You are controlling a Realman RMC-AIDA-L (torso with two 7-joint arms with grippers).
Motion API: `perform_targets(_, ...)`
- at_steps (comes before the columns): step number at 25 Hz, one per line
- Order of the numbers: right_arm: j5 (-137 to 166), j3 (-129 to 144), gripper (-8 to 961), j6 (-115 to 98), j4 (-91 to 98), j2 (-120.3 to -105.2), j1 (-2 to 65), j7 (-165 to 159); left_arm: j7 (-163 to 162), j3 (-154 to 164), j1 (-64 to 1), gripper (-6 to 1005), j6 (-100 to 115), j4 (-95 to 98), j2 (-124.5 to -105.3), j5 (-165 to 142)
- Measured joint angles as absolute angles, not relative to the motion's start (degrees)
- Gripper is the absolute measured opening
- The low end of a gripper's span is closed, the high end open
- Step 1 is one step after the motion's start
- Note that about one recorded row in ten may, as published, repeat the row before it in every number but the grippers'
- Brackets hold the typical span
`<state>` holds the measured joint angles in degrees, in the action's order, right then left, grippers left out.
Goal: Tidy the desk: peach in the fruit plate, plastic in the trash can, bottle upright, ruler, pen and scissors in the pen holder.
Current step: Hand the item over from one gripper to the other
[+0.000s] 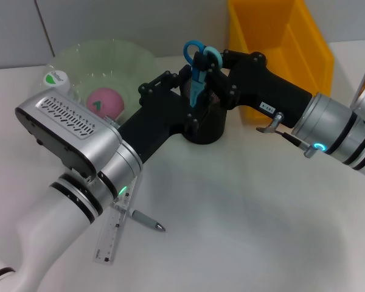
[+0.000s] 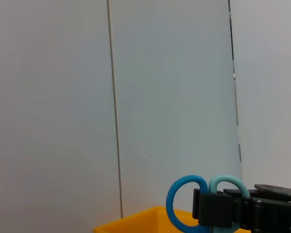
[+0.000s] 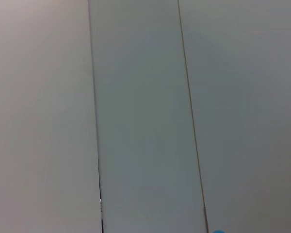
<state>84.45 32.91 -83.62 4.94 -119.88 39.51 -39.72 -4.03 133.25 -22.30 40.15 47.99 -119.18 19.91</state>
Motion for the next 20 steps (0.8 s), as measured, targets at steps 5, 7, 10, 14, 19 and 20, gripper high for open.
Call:
perform_targets(5,84.4,32.9,84,-83.6,5.1,-119.88,39.3,-39.7,-4.0,133.2,-22.3,452,40.2,47.9,-119.18,19.8)
perform_targets(7,84.4,32.9,84,-83.6,5.1,-119.88,39.3,-39.7,-4.0,133.2,-22.3,481,40.2,47.8,-119.18,19.8)
perform_targets(10,84.4,32.9,84,-83.6,5.1,-119.88,39.3,-39.7,-4.0,133.3,-22.4,542,40.2,47.7,-119.17,19.8)
perform_targets(14,84.4,32.9,83,-83.7,5.2,-119.88,39.3,-39.7,-4.3,133.3,-22.3,629,40.0,47.7,-119.16,19.8)
perform_targets(19,84.4,32.9,83,-84.0,5.2,-119.88,39.1,-39.7,-5.2,133.3,-22.1,715,39.8,47.7,-118.97,19.9)
perform_targets(20,84.4,32.9,83,-84.0,5.2,-119.87,39.1,-39.7,-5.2,133.3,-22.1,732,39.8,47.7,-118.97,19.9)
